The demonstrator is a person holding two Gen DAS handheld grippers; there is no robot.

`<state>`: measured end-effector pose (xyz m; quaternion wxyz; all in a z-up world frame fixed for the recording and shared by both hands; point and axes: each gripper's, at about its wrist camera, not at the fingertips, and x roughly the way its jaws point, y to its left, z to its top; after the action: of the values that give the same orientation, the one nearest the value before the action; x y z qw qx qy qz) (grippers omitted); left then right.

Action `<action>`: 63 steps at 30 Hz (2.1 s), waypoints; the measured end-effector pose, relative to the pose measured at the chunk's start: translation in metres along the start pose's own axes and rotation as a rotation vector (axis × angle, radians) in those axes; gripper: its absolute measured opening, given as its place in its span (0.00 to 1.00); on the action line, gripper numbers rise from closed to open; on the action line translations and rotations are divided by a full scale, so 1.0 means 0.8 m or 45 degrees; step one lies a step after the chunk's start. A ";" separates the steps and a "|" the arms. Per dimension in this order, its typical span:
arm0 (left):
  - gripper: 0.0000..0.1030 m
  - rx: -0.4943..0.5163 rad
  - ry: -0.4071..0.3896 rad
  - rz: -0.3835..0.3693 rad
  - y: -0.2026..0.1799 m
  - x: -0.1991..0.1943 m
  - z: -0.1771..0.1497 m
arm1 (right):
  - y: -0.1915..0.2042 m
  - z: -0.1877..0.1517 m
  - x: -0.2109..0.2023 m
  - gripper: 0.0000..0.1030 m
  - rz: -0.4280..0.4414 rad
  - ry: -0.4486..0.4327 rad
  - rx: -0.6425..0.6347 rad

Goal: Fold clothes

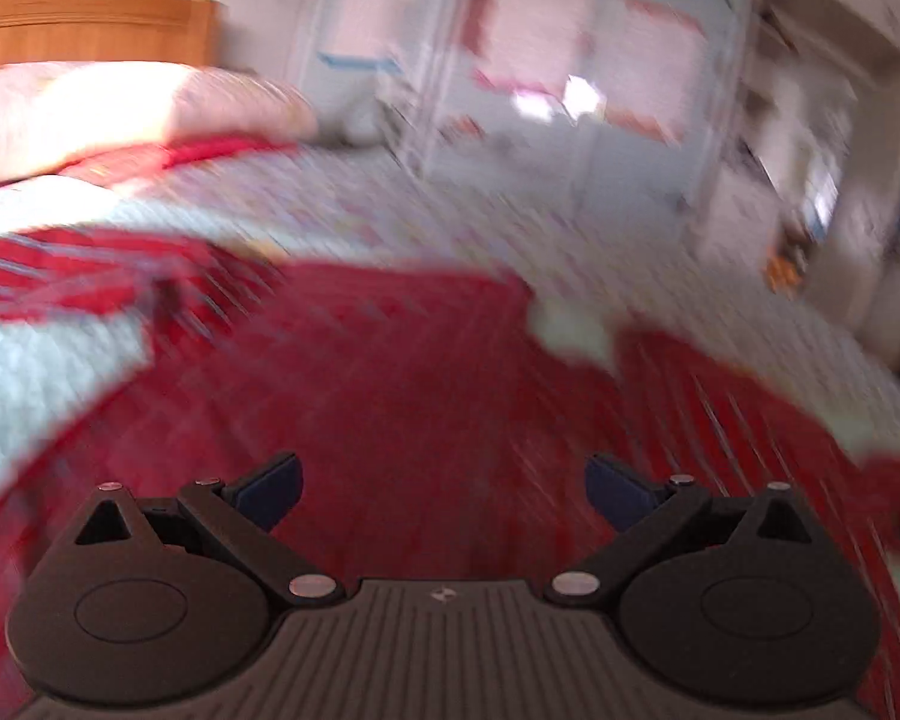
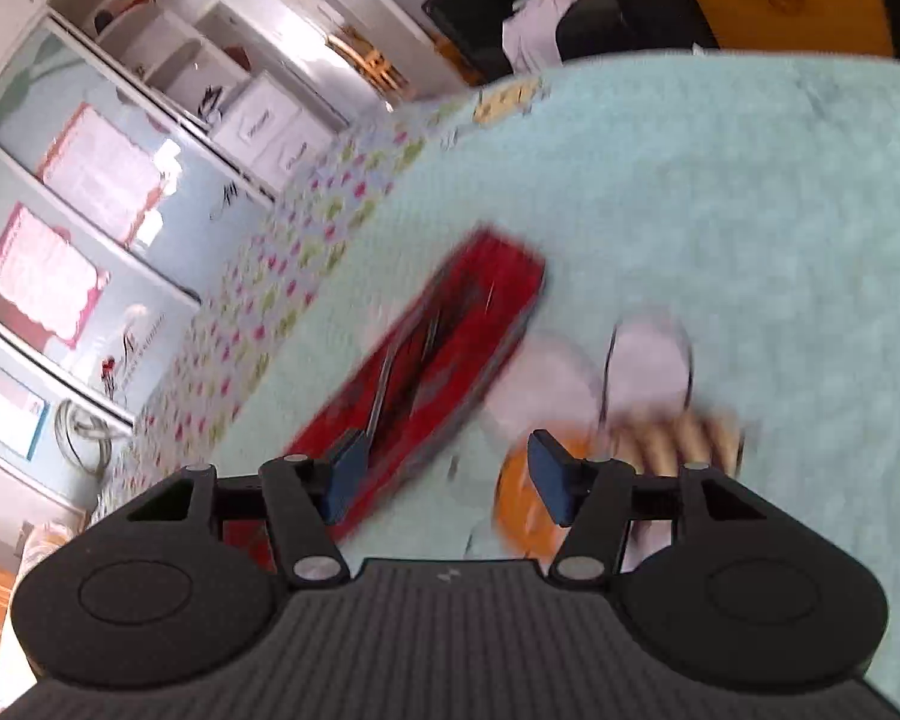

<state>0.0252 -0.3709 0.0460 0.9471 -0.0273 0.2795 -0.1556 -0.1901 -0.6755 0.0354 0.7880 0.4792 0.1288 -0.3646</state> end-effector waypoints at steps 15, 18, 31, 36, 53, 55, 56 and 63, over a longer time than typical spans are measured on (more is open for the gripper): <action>1.00 0.120 0.035 0.442 -0.034 0.017 -0.058 | -0.007 0.076 0.150 0.63 0.091 0.182 0.612; 1.00 0.115 0.038 0.438 -0.028 0.020 -0.058 | 0.004 0.093 0.169 0.56 -0.065 0.185 0.591; 1.00 0.072 0.077 0.406 -0.029 0.023 -0.054 | 0.062 0.133 0.017 0.08 0.465 -0.097 -0.106; 1.00 0.067 0.076 0.402 -0.027 0.023 -0.053 | -0.090 0.076 -0.011 0.08 0.240 0.055 -0.017; 1.00 0.108 0.075 0.433 -0.034 0.025 -0.053 | -0.144 0.024 -0.077 0.66 0.144 0.073 0.303; 1.00 0.116 0.073 0.437 -0.034 0.025 -0.053 | -0.173 0.043 -0.056 0.68 0.085 0.134 0.577; 1.00 0.117 0.073 0.439 -0.035 0.025 -0.053 | -0.187 0.051 -0.041 0.69 0.070 0.197 0.712; 1.00 0.134 0.074 0.450 -0.038 0.025 -0.053 | -0.114 0.127 0.027 0.17 0.053 0.304 0.487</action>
<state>0.0102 -0.4042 0.0043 0.9513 0.0762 0.2987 -0.0017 -0.2533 -0.7963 0.0147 0.6693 0.6623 0.1397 -0.3065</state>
